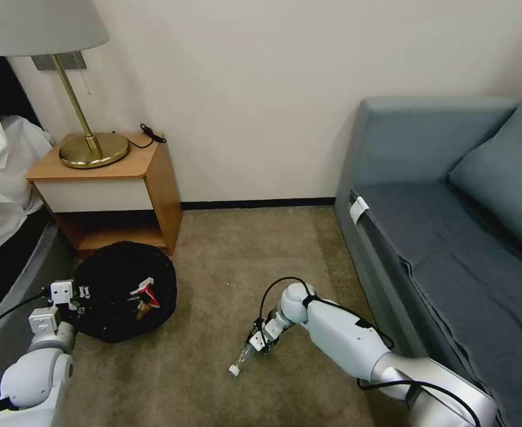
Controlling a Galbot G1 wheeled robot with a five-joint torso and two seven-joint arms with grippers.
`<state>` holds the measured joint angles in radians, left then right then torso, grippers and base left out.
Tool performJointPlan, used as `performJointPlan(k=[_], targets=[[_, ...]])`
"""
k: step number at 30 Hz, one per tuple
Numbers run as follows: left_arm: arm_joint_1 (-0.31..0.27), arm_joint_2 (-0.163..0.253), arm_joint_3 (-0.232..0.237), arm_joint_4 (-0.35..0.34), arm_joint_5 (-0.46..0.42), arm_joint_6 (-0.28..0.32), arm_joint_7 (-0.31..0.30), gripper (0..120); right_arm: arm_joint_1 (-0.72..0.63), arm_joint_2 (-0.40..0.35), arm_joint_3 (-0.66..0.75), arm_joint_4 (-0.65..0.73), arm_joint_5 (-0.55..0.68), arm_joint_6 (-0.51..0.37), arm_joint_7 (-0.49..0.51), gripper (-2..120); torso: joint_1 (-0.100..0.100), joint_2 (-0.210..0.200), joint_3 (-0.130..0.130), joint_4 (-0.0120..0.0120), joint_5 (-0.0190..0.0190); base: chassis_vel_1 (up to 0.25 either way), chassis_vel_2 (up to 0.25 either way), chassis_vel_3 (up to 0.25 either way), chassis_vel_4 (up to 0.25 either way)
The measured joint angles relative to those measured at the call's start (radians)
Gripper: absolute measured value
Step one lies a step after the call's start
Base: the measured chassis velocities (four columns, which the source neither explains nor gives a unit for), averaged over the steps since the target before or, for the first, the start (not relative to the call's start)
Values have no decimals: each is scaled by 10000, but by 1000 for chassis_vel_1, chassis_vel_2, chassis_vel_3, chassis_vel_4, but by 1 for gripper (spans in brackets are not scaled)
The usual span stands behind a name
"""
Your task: Pick up the trash bin, then pick up the garbage on the floor and place it into the trash bin.
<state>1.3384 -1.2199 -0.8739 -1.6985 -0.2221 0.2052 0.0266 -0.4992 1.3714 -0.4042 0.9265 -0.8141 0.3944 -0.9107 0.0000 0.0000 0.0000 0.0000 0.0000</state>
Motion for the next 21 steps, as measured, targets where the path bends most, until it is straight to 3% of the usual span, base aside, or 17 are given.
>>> performJointPlan(k=[13,15,17,19,21], targets=[[-25,57,11,-117,-212,-31,-14,4,175,-177,1769,413,973,-435,-49,14,0,0,0,-1,0,0,0,0,0],[-21,82,12,-148,-291,-58,-12,4,288,-221,2155,413,1983,-896,54,14,0,1,0,0,1,0,0,0,0],[-27,100,23,-162,-360,-82,-3,4,424,-309,2423,485,3779,-1662,394,14,0,0,0,-2,1,0,0,0,0],[-32,108,30,-163,-371,-83,1,4,476,-332,2468,541,4388,-1917,567,14,0,0,0,-2,0,0,0,0,0],[-96,136,69,-164,-385,-84,8,4,638,-346,2504,756,6414,-2710,1265,14,0,0,0,-1,1,0,0,0,0]])
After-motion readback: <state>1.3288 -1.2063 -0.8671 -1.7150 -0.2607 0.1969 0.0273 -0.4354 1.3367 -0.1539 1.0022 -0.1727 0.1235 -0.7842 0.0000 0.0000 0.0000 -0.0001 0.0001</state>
